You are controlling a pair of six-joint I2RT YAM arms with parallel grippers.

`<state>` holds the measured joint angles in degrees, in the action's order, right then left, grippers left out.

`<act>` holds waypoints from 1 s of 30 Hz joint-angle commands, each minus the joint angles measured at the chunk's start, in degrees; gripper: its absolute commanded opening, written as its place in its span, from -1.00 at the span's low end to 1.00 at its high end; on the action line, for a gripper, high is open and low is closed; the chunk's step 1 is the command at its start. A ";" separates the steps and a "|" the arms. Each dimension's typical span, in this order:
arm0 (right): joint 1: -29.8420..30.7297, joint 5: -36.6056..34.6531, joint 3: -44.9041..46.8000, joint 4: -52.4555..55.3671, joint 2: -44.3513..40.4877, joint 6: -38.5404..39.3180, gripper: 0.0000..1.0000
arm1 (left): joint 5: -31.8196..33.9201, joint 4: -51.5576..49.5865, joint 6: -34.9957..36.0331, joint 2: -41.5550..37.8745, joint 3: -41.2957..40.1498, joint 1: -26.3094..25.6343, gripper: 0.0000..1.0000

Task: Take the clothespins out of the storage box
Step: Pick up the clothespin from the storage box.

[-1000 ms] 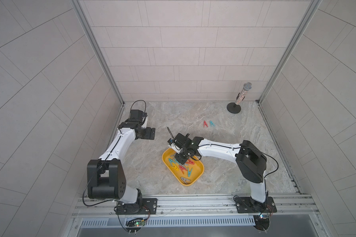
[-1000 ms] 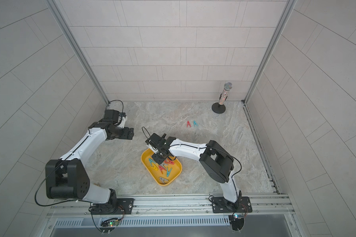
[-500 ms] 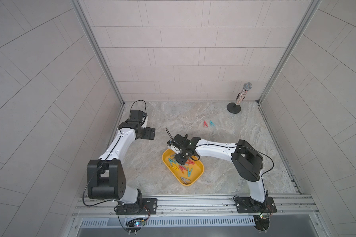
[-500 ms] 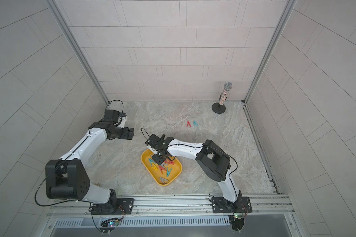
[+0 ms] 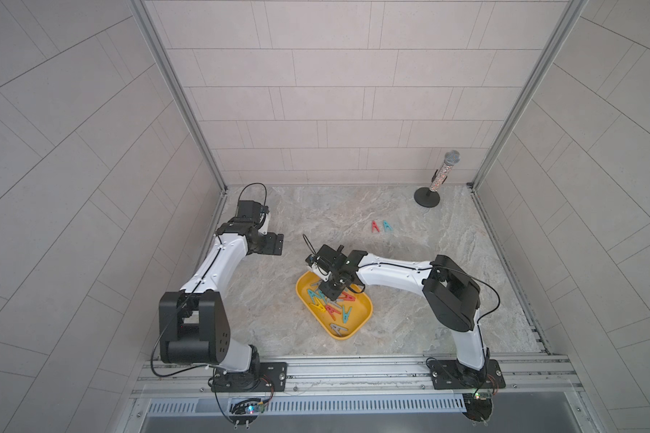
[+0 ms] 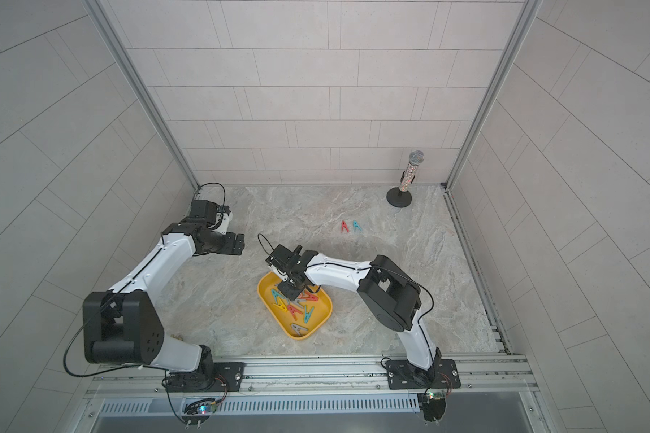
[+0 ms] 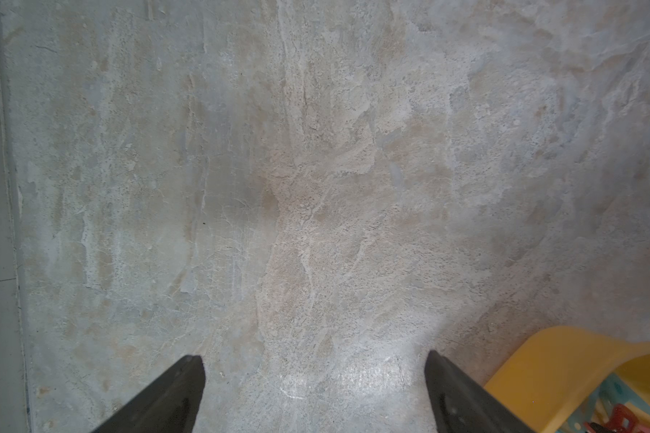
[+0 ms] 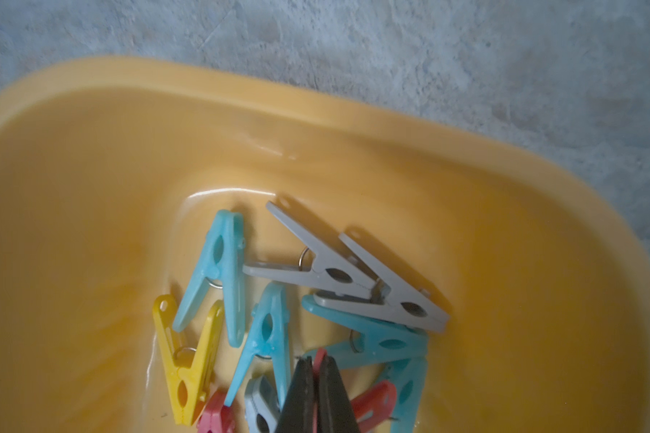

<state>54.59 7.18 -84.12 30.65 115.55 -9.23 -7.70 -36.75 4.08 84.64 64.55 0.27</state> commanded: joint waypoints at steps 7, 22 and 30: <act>-0.07 -0.04 1.22 0.46 -6.00 -1.51 -1.00 | 0.10 -0.82 0.49 -1.10 -0.91 0.36 1.00; -3.78 0.51 -1.59 5.09 -13.25 -11.15 -1.00 | -0.02 -0.81 0.49 -1.21 -0.92 0.41 1.00; -11.65 2.49 0.48 7.03 -16.43 -16.87 -1.00 | -0.01 -0.86 0.50 -1.00 -0.92 0.37 1.00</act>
<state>44.49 9.50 -84.55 35.31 102.65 -23.18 -7.73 -36.77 4.08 84.64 64.55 0.27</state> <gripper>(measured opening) 0.056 0.999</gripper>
